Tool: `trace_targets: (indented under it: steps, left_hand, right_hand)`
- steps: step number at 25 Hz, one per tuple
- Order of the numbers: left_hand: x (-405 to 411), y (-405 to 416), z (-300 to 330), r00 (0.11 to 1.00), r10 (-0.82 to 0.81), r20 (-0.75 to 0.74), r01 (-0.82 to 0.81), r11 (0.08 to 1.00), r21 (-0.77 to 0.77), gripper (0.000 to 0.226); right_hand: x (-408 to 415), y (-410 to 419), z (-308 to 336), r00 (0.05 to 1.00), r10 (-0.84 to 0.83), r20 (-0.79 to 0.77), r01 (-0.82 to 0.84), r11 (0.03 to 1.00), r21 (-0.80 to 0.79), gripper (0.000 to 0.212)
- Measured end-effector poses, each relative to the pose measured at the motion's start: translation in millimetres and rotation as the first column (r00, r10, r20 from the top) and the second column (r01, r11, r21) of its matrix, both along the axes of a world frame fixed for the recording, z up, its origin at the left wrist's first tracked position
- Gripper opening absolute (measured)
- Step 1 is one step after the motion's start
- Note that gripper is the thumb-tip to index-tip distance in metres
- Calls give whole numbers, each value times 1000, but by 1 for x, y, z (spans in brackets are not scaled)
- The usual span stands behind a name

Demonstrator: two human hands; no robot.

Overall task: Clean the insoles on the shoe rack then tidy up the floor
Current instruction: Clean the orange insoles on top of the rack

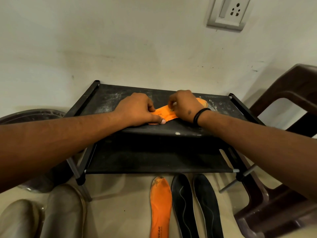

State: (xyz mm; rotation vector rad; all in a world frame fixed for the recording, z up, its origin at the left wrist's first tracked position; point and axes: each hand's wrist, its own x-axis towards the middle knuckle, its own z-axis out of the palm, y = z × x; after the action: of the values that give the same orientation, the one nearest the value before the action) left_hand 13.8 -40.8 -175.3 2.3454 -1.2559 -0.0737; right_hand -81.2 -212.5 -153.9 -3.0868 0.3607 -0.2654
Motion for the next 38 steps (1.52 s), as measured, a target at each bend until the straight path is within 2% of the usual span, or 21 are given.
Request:
trace_targets:
  steps: [3,4,7,10,13,15,19,23,30,32,36,38]
  left_hand:
    - [2,1,-2,1000,5,21,-4,1000,-13,61]
    - [2,0,-2,1000,8,22,-8,1000,-15,62]
    - [0,0,0,1000,14,13,-14,1000,-3,59]
    - [0,0,0,1000,11,19,-12,1000,7,58]
    - [0,1,-1,1000,12,9,-12,1000,1,56]
    - [0,0,0,1000,9,7,-9,1000,-2,56]
    - [-1,0,0,1000,10,13,-10,1000,3,59]
    - [-1,0,0,1000,5,14,-6,1000,13,58]
    - [2,-2,-3,1000,-14,28,13,1000,17,64]
    - [4,-3,-3,1000,-26,9,25,999,25,61]
    - [3,-5,-2,999,-37,-5,37,999,39,53]
    - [2,-3,-1,999,-33,16,32,999,41,52]
  right_hand:
    - [-7,28,-1,978,202,-51,-200,979,40,15]
    - [-6,28,-1,971,224,-87,-223,975,23,13]
    - [3,4,0,984,132,-121,-144,985,-99,13]
    - [0,-6,-2,998,52,-32,-53,998,-18,17]
    - [-14,12,-2,988,151,18,-152,983,102,14]
    - [-19,18,0,978,209,-5,-207,974,90,15]
    - [-6,1,1,993,82,81,-90,992,91,24]
    - [10,-10,-1,994,-88,65,77,985,157,13]
    - [-17,4,10,991,105,-86,-88,979,183,16]
    - [-13,-1,12,994,63,-86,-46,982,186,14]
    - [12,-6,5,995,-104,11,100,974,202,11]
    - [19,1,-2,994,-104,16,98,974,206,12]
